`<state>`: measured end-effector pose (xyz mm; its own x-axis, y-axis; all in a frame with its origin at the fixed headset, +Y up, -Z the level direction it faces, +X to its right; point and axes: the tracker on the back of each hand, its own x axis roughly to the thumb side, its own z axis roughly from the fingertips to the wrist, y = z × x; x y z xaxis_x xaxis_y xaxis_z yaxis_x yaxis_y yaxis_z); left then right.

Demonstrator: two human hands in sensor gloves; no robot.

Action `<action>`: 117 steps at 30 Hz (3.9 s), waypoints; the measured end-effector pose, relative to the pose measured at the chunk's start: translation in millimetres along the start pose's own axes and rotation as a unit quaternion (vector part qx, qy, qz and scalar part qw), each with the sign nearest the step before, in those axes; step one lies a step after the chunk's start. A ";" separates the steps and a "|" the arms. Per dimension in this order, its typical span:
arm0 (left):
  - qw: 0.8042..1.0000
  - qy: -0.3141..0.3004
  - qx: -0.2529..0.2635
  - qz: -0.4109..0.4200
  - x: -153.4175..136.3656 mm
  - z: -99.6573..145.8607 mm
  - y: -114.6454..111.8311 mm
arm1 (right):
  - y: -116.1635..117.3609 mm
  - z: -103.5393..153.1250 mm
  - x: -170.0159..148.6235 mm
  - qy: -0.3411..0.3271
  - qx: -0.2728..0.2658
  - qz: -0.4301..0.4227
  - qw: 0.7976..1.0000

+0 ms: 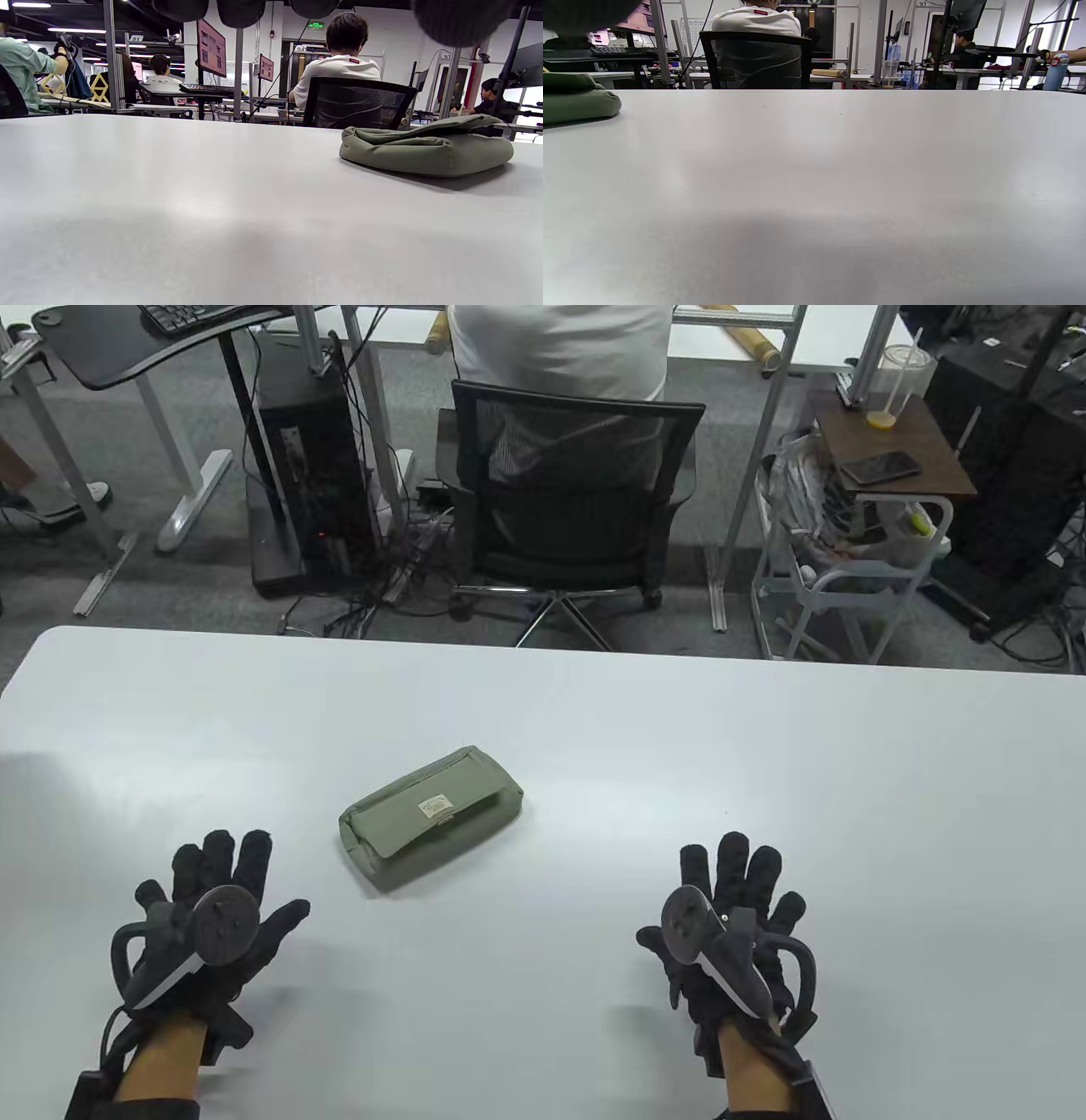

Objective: Twist to extend twist pen refills

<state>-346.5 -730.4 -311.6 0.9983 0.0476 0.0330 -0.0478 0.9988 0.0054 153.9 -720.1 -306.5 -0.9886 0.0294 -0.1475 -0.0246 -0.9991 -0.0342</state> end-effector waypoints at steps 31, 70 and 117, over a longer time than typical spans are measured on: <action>0.996 -0.085 0.019 0.011 76.6 -67.1 56.2 | 10.8 0.4 6.8 -0.020 0.045 0.000 0.999; 0.981 -0.149 -0.124 0.025 148.8 -136.6 2.9 | 15.5 1.3 16.4 -0.050 0.038 0.003 0.998; 0.977 -0.151 -0.128 0.072 204.4 -127.5 2.8 | 55.6 7.2 77.9 -0.040 0.089 -0.059 0.994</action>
<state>-138.4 -717.0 -432.3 0.9245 0.2223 0.3095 -0.1384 0.9526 -0.2708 74.4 -773.5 -312.7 -0.9858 0.1508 -0.0743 -0.1595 -0.9787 0.1294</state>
